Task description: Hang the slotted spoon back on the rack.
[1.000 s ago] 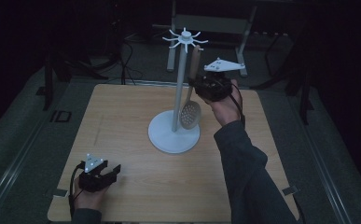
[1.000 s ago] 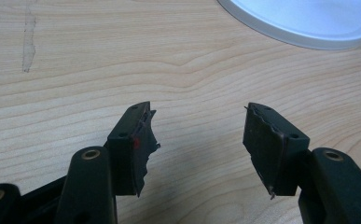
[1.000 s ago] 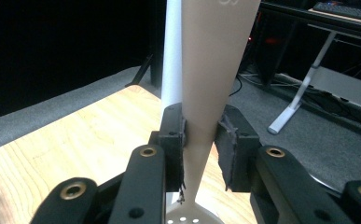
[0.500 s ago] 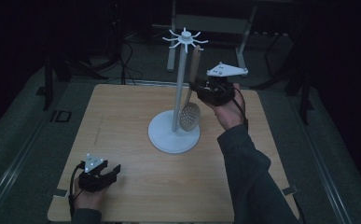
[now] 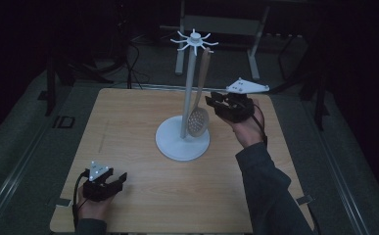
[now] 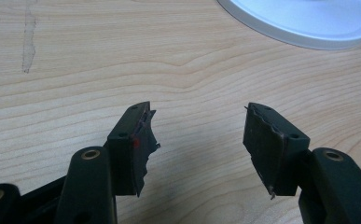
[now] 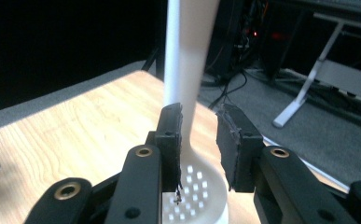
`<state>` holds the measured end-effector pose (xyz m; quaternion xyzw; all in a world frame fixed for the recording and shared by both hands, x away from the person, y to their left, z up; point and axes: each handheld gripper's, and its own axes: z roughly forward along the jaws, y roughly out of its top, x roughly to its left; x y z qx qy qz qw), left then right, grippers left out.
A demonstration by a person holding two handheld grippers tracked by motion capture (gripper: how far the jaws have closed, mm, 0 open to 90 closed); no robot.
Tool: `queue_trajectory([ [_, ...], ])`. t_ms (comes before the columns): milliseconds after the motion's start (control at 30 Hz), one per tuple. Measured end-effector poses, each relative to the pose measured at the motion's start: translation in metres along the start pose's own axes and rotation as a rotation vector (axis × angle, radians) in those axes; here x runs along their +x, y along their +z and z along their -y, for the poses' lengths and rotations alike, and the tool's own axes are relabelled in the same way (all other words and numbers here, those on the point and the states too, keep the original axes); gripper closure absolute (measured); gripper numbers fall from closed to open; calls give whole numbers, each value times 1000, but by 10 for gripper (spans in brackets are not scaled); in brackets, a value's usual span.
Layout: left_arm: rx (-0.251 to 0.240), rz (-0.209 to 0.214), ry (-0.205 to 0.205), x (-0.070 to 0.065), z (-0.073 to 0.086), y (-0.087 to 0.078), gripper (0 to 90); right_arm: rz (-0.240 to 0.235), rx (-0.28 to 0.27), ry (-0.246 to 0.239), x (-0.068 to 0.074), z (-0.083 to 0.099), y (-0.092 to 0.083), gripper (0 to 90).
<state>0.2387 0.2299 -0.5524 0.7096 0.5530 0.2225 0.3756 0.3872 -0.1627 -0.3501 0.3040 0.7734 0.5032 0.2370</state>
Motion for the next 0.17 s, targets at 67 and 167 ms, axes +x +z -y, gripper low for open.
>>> queue_trajectory([
  [67,0,-1,-1,0,0,0,424,4,12,4,-2,11,-2,701],
  [167,1,-1,-1,0,0,0,424,21,58,31,-7,39,-3,698],
])
